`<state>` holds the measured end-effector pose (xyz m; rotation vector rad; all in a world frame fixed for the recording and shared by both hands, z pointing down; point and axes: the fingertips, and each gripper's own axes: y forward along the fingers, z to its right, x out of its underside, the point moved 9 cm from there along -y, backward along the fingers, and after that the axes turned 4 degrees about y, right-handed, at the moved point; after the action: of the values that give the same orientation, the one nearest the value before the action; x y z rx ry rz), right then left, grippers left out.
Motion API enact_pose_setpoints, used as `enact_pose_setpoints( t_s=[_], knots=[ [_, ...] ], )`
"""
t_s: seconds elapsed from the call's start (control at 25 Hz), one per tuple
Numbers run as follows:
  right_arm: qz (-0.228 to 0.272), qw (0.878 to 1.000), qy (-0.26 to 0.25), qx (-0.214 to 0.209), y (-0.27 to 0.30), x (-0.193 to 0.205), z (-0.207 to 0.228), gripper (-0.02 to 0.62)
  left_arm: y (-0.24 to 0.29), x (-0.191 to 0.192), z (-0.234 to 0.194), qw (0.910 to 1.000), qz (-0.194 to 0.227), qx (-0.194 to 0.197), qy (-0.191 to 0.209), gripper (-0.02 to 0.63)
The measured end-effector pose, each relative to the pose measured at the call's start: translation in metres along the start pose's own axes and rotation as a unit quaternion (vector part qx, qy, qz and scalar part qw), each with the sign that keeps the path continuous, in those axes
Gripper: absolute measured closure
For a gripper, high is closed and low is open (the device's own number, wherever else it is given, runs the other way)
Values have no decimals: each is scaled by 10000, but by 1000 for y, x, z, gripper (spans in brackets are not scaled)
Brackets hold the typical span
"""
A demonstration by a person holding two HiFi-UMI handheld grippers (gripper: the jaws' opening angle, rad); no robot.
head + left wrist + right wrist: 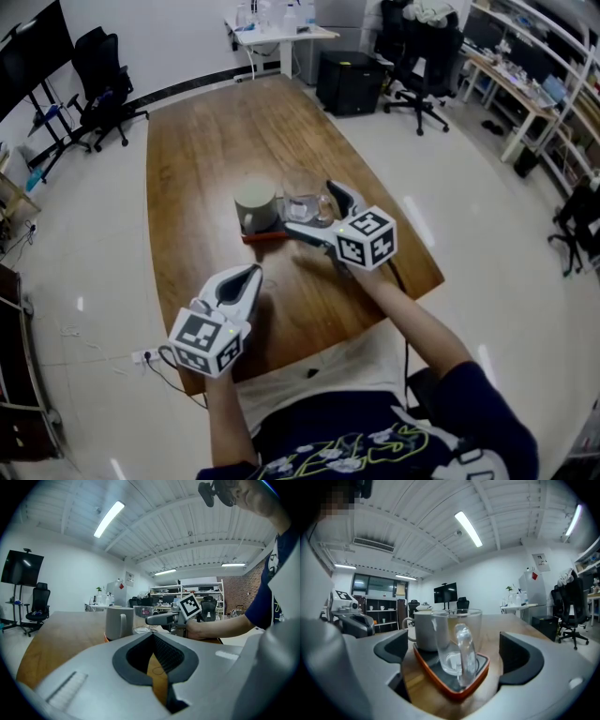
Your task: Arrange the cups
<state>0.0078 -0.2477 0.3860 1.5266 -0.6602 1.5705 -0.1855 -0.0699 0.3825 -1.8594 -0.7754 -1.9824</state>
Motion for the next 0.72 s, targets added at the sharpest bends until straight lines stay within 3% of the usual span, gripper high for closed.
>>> enact_pose_setpoints(
  t_s=[0.36,0.44,0.52,0.68,0.72],
  knots=[
    [-28,10000,1,-48,-64,16,-36,27,-1,0,-1,10000,-6,1,2,604],
    [-104,9999,16,-134,-75,19,-44,111,-1,0,-1,10000,-3,2,3,604],
    [-97,9997,-1,-221,-82,21,-50,238,-1,0,-1,10000,-1,-1,5,604],
    [-35,9989,-62,-474,-88,20,-57,599,-1,-1,-1,10000,-4,1,7,604],
    [-48,9980,-84,-619,-87,20,-58,600,-1,-1,-1,10000,-4,2,7,605]
  ],
)
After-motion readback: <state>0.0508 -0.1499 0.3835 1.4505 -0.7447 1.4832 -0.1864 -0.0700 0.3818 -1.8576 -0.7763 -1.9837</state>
